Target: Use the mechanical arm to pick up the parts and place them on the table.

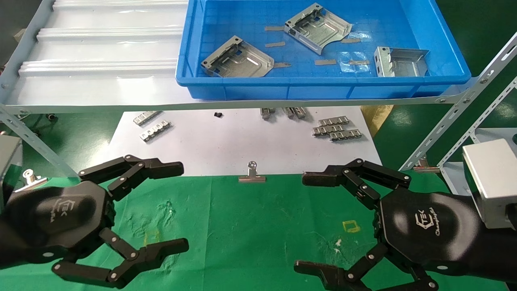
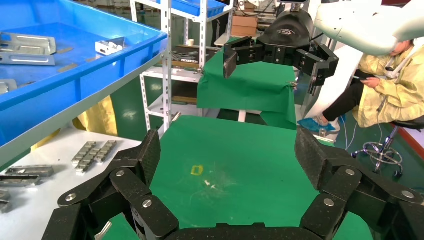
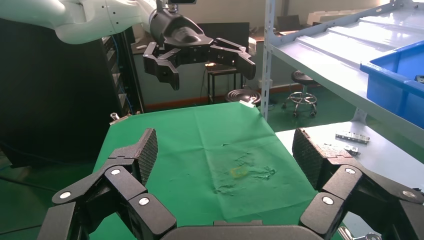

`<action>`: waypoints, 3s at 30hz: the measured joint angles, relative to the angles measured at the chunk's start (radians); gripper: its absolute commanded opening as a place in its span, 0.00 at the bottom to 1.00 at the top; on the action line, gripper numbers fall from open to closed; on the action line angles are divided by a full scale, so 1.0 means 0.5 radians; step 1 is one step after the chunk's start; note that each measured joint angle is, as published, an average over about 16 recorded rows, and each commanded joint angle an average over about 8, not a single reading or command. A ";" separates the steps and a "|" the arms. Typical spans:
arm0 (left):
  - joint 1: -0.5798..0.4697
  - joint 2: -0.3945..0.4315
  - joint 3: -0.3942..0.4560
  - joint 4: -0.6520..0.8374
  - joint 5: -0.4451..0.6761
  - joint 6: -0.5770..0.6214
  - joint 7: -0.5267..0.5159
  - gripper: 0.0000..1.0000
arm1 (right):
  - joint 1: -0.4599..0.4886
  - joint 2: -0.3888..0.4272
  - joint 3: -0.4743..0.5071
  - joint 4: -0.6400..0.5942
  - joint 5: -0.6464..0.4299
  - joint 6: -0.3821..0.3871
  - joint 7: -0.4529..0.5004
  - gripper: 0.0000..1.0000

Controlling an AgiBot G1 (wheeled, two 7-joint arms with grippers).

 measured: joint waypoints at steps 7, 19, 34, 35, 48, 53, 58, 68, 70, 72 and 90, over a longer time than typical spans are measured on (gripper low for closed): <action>0.000 0.000 0.000 0.000 0.000 0.000 0.000 0.00 | 0.000 0.000 0.000 0.000 0.000 0.000 0.000 1.00; 0.000 0.000 0.000 0.000 0.000 0.000 0.000 0.00 | 0.000 0.000 0.000 0.000 0.000 0.000 0.000 1.00; 0.000 0.000 0.000 0.000 0.000 0.000 0.000 0.00 | 0.041 -0.009 -0.002 0.007 -0.027 0.023 0.002 1.00; 0.000 0.000 0.000 0.000 0.000 0.000 0.000 0.00 | 0.064 -0.017 -0.005 0.008 -0.042 0.036 0.008 1.00; 0.000 0.000 0.000 0.000 0.000 0.000 0.000 0.00 | 0.834 -0.436 -0.230 -0.395 -0.640 0.482 0.197 1.00; 0.000 0.000 0.000 0.000 0.000 0.000 0.000 0.00 | 1.203 -0.708 -0.373 -0.833 -0.963 0.715 0.228 1.00; 0.000 0.000 0.000 0.000 0.000 0.000 0.000 0.00 | 1.489 -0.958 -0.495 -1.332 -1.223 0.914 0.184 1.00; 0.000 0.000 0.000 0.000 0.000 0.000 0.000 0.00 | 1.809 -1.309 -0.641 -2.103 -1.510 1.255 0.040 0.18; 0.000 0.000 0.000 0.000 0.000 0.000 0.000 0.00 | 1.838 -1.354 -0.659 -2.194 -1.540 1.320 0.024 0.01; 0.000 0.000 0.000 0.000 0.000 0.000 0.000 0.00 | 1.858 -1.391 -0.672 -2.262 -1.562 1.382 0.012 0.00; 0.000 0.000 0.000 0.000 0.000 0.000 0.000 0.00 | 1.825 -1.483 -0.732 -2.344 -1.587 1.648 0.046 0.00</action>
